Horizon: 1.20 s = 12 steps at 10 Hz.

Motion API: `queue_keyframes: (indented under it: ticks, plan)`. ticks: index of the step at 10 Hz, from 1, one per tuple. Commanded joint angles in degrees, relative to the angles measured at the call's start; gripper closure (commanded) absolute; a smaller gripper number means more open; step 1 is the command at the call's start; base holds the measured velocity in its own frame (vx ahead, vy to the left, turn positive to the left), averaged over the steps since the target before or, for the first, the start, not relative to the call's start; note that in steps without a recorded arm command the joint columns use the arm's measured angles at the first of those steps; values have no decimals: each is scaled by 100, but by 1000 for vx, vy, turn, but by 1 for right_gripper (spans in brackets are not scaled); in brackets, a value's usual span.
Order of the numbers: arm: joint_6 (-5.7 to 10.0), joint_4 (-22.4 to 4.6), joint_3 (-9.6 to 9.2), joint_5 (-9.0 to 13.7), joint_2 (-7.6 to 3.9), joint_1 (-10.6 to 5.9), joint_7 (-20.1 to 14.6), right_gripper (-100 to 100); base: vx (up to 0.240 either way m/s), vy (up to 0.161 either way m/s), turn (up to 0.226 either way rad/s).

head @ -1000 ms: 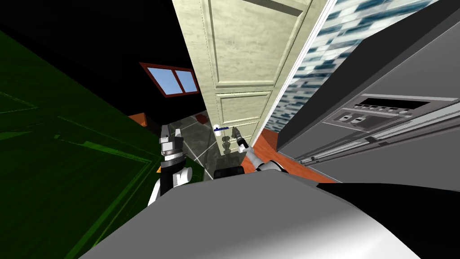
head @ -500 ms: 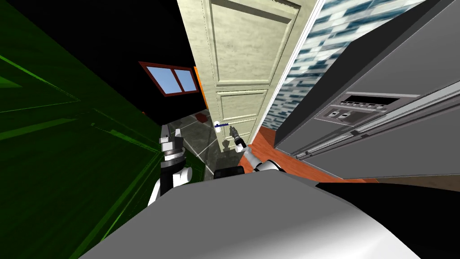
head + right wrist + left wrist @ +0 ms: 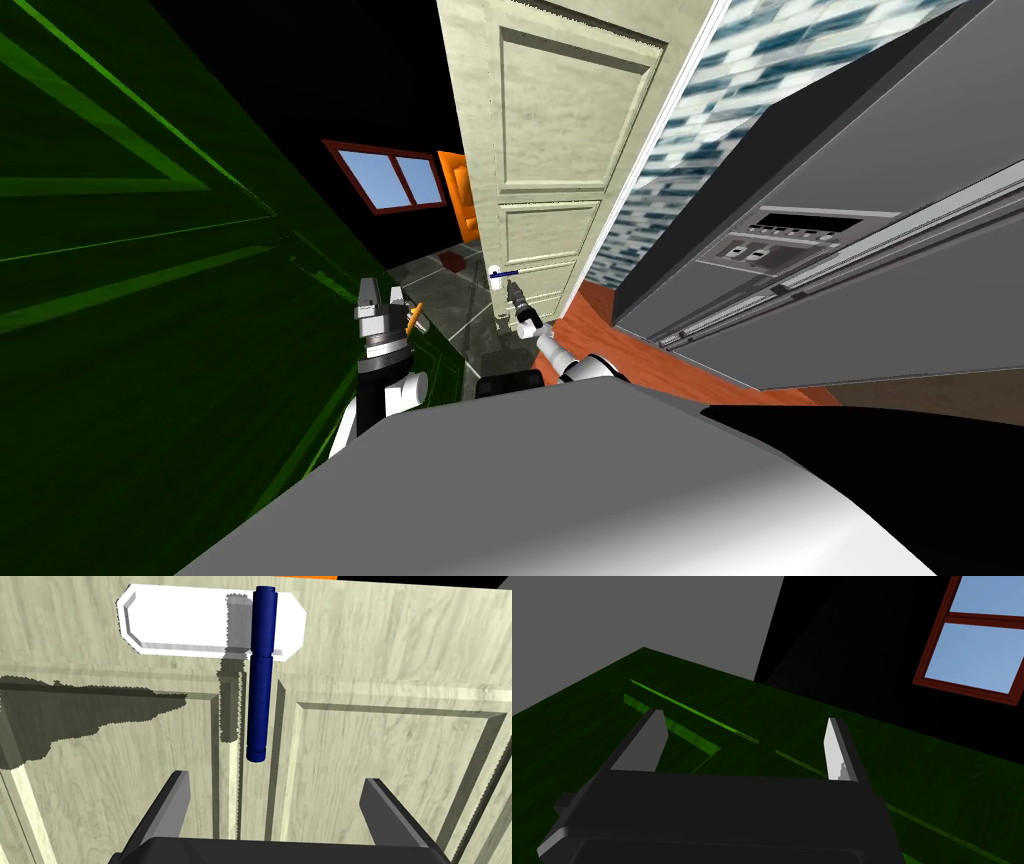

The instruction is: Push the door open

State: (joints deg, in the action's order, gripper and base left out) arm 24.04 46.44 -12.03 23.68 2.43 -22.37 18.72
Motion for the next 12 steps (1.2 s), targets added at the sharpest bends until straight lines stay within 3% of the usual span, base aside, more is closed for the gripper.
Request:
queue_keyframes:
  ticks: [1, 5, 9, 12]
  plan:
    - [46, -26, 28, 99, -82, -17, 92, -100, 24, -68, 71]
    - [216, -124, 133, 468, -299, -82, 435, -100, 61, -189, 127]
    - [381, -219, 234, 823, -417, -144, 766, -100, 59, -80, 119]
    - [565, -325, 348, 1222, -474, -214, 1137, -100, 61, -81, 205]
